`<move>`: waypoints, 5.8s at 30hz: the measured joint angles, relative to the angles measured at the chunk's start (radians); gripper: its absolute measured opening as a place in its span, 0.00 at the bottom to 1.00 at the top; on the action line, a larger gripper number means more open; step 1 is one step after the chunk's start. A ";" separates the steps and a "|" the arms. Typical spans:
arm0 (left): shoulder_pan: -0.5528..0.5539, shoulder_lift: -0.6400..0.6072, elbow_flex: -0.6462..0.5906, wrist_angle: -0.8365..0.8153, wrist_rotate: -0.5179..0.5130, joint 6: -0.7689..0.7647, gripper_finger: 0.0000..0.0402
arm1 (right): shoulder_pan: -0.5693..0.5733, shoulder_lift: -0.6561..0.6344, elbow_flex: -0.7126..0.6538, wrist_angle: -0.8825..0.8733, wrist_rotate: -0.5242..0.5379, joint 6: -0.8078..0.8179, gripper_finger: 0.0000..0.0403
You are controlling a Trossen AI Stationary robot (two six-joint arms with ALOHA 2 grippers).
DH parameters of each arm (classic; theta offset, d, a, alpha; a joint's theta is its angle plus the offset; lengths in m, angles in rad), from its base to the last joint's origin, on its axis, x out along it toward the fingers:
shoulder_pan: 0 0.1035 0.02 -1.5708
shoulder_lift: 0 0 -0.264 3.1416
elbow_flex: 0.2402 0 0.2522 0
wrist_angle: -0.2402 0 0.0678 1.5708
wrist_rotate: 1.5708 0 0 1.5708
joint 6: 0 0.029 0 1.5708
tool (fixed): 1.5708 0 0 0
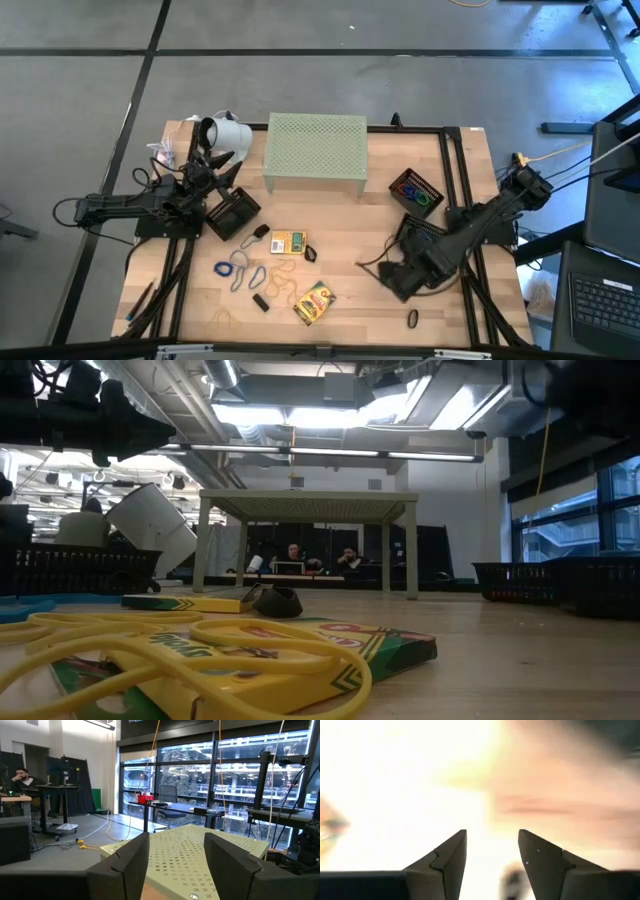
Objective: Pick & Place Office Desk Supplies
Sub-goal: Put the black rubber band into the bottom right black bin
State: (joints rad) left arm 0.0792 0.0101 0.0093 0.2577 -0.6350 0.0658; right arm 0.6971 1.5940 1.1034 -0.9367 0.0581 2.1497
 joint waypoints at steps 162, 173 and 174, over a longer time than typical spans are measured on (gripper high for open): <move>0.000 0.000 0.000 0.000 0.000 0.000 0.46 | -0.170 -0.077 -0.077 -0.404 0.147 -0.321 0.57; 0.000 0.000 0.000 0.000 0.000 0.000 0.46 | -0.156 -0.077 0.095 -0.128 0.610 -0.689 0.49; 0.000 0.000 0.000 0.000 0.000 -0.003 0.46 | -0.153 -0.077 0.095 -0.075 0.658 -0.739 0.49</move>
State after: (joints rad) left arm 0.0795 0.0100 0.0093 0.2577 -0.6350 0.0633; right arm 0.5438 1.5169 1.1986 -1.0115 0.7166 1.4108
